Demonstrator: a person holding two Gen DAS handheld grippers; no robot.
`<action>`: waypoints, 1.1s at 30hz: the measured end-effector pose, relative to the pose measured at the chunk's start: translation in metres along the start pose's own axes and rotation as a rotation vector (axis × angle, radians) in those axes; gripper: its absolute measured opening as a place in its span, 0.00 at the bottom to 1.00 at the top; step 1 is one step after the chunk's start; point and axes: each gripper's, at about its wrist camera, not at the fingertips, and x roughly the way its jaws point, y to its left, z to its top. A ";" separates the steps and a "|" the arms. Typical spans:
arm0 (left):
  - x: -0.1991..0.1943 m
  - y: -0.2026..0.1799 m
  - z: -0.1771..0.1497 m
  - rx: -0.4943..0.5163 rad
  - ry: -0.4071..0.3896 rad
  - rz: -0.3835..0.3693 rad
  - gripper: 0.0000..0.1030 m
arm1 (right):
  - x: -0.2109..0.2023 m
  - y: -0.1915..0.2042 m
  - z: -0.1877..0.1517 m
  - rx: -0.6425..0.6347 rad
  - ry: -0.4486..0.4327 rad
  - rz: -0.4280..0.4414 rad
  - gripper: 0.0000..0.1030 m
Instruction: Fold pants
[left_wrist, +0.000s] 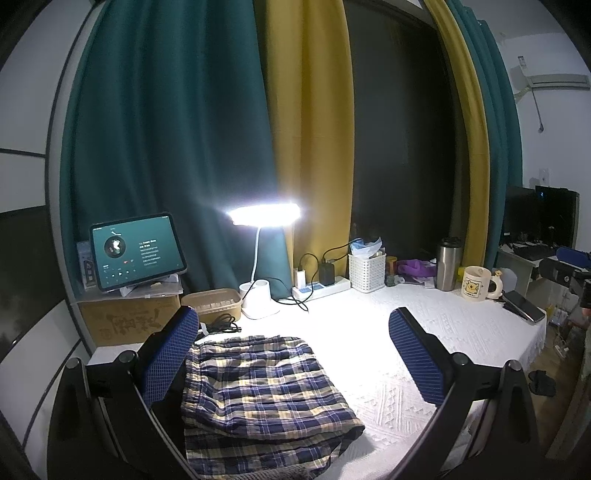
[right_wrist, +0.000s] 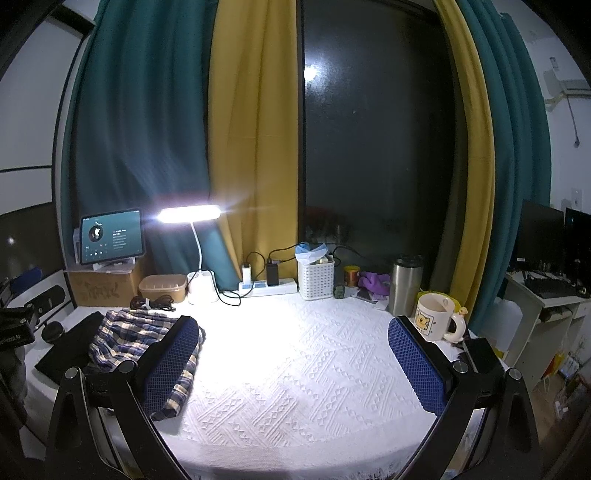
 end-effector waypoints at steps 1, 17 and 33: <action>0.000 0.000 0.000 -0.001 0.000 -0.001 0.99 | 0.000 0.000 -0.001 0.000 0.001 0.000 1.00; -0.001 0.000 -0.001 -0.005 0.006 -0.026 0.99 | 0.002 0.001 -0.003 0.003 0.009 -0.005 1.00; -0.001 0.000 0.000 -0.007 0.005 -0.031 0.99 | 0.002 0.001 -0.003 0.005 0.011 -0.007 1.00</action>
